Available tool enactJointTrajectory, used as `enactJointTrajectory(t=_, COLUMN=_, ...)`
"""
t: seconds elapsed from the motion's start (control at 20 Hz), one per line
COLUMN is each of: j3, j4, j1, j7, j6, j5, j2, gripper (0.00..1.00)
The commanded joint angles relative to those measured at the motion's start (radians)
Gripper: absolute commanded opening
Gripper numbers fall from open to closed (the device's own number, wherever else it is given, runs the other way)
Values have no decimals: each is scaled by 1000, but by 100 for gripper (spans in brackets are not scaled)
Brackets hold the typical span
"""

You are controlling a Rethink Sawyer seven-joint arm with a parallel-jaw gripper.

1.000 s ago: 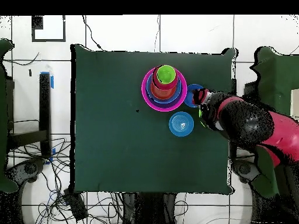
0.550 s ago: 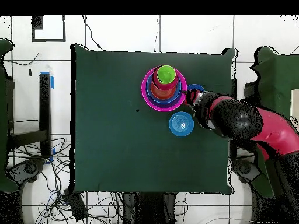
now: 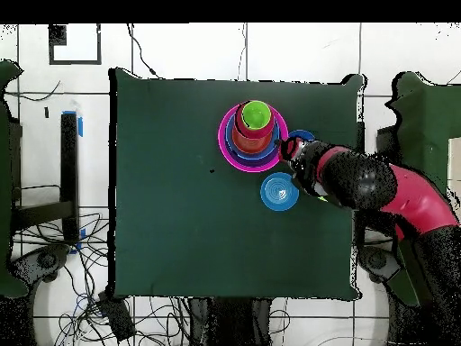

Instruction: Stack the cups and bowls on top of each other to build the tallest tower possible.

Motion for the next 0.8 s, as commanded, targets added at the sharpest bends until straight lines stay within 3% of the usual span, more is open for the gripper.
enactJointTrajectory(t=0.05, j3=-34, j4=-33, j1=28, j7=-105, j6=77, j5=-62, j2=18, gripper=100)
enactJointTrajectory(t=0.25, j3=-48, j4=-40, j1=32, j7=-93, j6=85, j5=-63, j2=13, gripper=100)
enactJointTrajectory(t=0.8, j3=-3, j4=-157, j1=23, j7=-291, j6=152, j5=-145, j2=78, gripper=100)
